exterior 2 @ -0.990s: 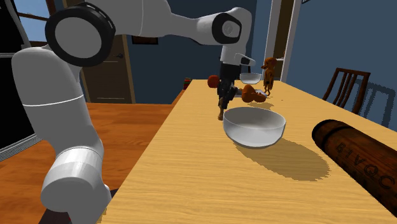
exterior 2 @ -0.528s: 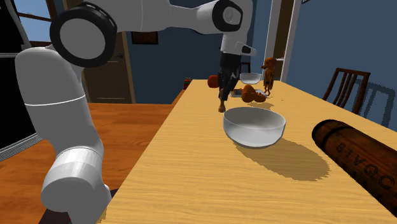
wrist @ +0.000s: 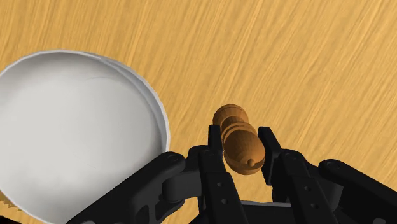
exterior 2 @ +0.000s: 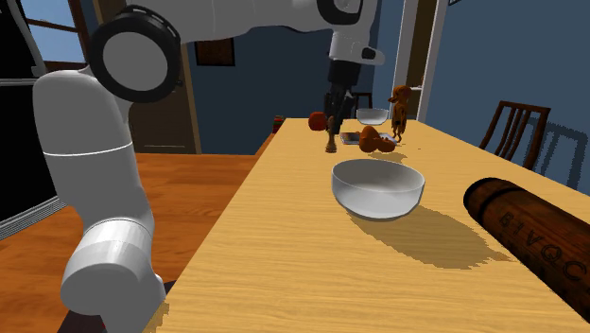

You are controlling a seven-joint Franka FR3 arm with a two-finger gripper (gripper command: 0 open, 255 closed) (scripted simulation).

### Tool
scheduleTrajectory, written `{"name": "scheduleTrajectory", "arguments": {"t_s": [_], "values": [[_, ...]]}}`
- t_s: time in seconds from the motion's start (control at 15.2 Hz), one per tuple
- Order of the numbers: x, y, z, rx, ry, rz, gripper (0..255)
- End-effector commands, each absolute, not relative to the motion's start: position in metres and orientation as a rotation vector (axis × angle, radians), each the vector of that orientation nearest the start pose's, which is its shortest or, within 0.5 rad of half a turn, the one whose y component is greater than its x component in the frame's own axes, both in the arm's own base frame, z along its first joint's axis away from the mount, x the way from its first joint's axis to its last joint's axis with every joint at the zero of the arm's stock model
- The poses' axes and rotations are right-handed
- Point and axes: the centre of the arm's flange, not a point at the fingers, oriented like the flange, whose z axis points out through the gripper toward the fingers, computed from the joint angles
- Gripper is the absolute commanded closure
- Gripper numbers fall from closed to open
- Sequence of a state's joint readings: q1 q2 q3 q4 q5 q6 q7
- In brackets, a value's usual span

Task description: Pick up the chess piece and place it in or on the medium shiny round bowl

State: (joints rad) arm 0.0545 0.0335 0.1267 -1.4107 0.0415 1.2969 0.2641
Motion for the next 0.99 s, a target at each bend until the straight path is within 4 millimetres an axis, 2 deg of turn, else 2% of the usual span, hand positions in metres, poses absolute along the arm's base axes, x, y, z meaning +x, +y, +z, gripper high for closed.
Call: {"name": "scheduleTrajectory", "arguments": {"t_s": [0.0, 0.66, 0.92], "values": [[0.525, 0.102, 0.669, -3.119, 0.116, 0.24, 255], [0.525, 0.102, 0.718, -3.119, 0.116, 0.24, 255], [0.533, 0.05, 0.723, -3.119, 0.116, 0.24, 255]]}}
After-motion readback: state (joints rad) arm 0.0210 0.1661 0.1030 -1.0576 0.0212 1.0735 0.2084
